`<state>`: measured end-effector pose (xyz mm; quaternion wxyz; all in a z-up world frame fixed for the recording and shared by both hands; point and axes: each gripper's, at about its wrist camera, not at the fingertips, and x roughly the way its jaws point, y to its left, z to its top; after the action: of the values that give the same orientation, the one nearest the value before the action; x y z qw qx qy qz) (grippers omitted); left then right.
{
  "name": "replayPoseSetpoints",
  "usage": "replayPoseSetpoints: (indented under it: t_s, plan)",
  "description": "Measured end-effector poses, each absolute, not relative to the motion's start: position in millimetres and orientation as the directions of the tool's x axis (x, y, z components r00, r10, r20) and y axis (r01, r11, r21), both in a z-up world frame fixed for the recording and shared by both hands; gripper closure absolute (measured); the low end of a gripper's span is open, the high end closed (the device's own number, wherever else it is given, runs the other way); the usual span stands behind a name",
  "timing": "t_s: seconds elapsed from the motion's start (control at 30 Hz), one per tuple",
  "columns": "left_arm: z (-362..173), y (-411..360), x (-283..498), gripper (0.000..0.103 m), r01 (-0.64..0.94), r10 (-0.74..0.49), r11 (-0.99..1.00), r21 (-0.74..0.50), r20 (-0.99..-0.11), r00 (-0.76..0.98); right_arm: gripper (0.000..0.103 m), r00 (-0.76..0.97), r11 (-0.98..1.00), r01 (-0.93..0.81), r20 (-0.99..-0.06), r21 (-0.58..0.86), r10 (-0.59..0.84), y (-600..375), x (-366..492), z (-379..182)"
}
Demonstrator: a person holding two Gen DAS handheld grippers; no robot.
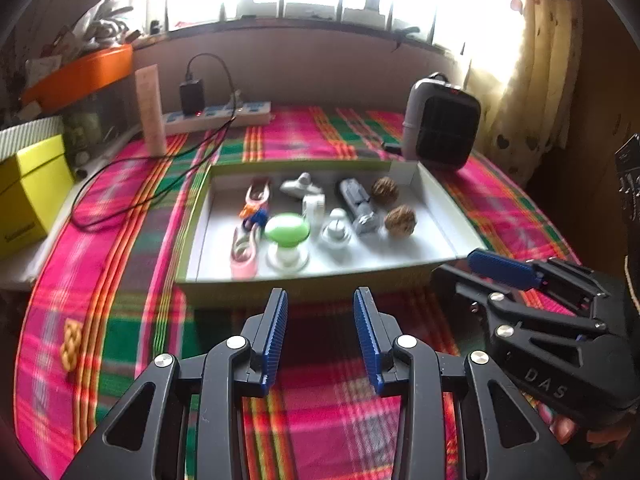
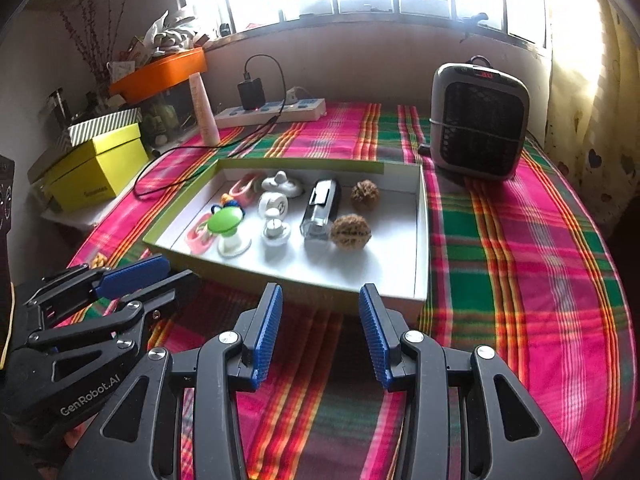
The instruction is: Organize objects
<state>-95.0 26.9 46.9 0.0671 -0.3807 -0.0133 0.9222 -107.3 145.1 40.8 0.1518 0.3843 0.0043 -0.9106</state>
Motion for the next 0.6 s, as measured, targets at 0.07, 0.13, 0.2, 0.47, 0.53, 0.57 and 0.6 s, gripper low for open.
replayPoseSetpoints:
  t_s: [0.07, 0.13, 0.2, 0.47, 0.53, 0.57, 0.6]
  plan:
    - [43.7, 26.0, -88.8, 0.070, -0.106, 0.122, -0.992, -0.067, -0.703, -0.701, 0.061, -0.651, -0.954, 0.278, -0.710, 0.109, -0.270, 143.8, -103.3, 37.3]
    - [40.4, 24.3, -84.7, 0.070, -0.104, 0.126, -0.992, -0.075, -0.708, -0.695, 0.061, -0.643, -0.954, 0.281, -0.718, 0.104, -0.267, 141.8, -98.9, 34.1]
    - [35.8, 23.0, -80.0, 0.070, -0.089, 0.104, -0.994, -0.059, -0.717, -0.689, 0.061, -0.637, -0.954, 0.284, -0.725, 0.096, -0.263, 139.9, -93.6, 30.6]
    - [24.8, 21.3, -68.7, 0.070, -0.057, 0.059, -0.998, -0.028, -0.729, -0.682, 0.061, -0.614, -0.963, 0.263, -0.760, 0.058, -0.214, 135.0, -83.9, 16.8]
    - [23.2, 20.1, -68.4, 0.070, -0.055, 0.064, -0.998, -0.037, -0.734, -0.676, 0.061, -0.610, -0.964, 0.261, -0.765, 0.050, -0.205, 134.9, -81.9, 14.4]
    - [22.4, 19.5, -68.3, 0.070, -0.051, 0.062, -0.998, -0.037, -0.736, -0.674, 0.061, -0.611, -0.966, 0.256, -0.767, 0.042, -0.195, 135.2, -81.4, 13.3]
    - [21.7, 18.9, -68.2, 0.070, -0.044, 0.058, -0.998, -0.037, -0.738, -0.673, 0.061, -0.610, -0.968, 0.250, -0.770, 0.038, -0.187, 135.6, -80.8, 12.3]
